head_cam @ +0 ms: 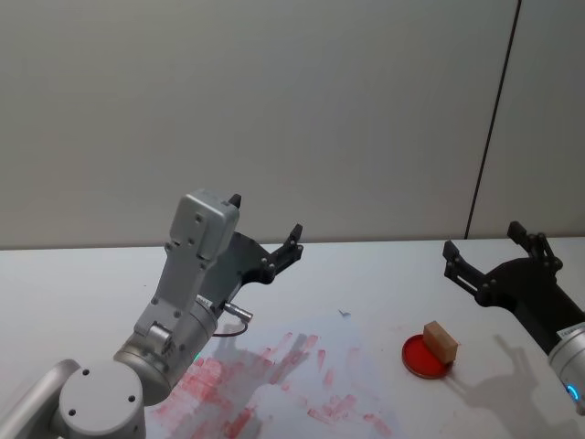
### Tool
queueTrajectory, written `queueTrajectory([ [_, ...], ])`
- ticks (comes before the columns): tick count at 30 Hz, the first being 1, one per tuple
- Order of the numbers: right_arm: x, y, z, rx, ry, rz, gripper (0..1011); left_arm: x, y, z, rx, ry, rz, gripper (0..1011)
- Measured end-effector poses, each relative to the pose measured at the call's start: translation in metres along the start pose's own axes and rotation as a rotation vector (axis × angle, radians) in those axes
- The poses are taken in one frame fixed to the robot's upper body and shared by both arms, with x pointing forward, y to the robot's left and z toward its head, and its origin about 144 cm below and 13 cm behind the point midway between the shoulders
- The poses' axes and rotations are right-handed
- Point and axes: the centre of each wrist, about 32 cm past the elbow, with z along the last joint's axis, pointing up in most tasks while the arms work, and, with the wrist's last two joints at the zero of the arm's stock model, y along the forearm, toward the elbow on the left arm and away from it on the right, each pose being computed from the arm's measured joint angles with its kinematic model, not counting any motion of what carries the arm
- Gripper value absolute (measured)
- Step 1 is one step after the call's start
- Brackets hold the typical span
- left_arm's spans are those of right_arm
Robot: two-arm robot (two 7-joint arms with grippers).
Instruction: Use the one hand to pick up the stamp and affix it onto the A4 paper.
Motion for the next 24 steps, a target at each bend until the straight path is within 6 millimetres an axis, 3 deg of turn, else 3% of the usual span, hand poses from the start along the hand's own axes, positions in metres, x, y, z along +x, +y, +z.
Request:
queueTrajectory([
  [24,-0.0002,0.0000,-0.0001,0.000,0.000,0.001,1001,0.0000,0.0000,0.0000,0.000,0.000,0.000,1001],
])
